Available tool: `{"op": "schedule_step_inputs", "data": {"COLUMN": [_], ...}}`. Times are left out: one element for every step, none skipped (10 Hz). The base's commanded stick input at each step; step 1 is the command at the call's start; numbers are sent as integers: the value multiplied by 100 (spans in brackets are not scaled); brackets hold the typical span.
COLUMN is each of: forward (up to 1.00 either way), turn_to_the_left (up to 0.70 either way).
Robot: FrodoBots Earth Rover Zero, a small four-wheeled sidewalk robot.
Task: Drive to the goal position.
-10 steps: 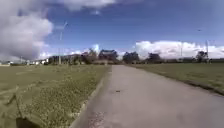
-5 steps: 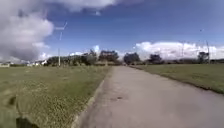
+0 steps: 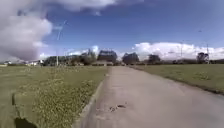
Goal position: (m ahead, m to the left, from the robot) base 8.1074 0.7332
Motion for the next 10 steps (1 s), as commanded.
{"op": "schedule_step_inputs", "data": {"forward": [70, 70, 70, 70, 70, 70, 70, 70, 70, 70], "turn_to_the_left": [0, 0, 0, 0, 0, 0, 0, 0, 0, 0]}}
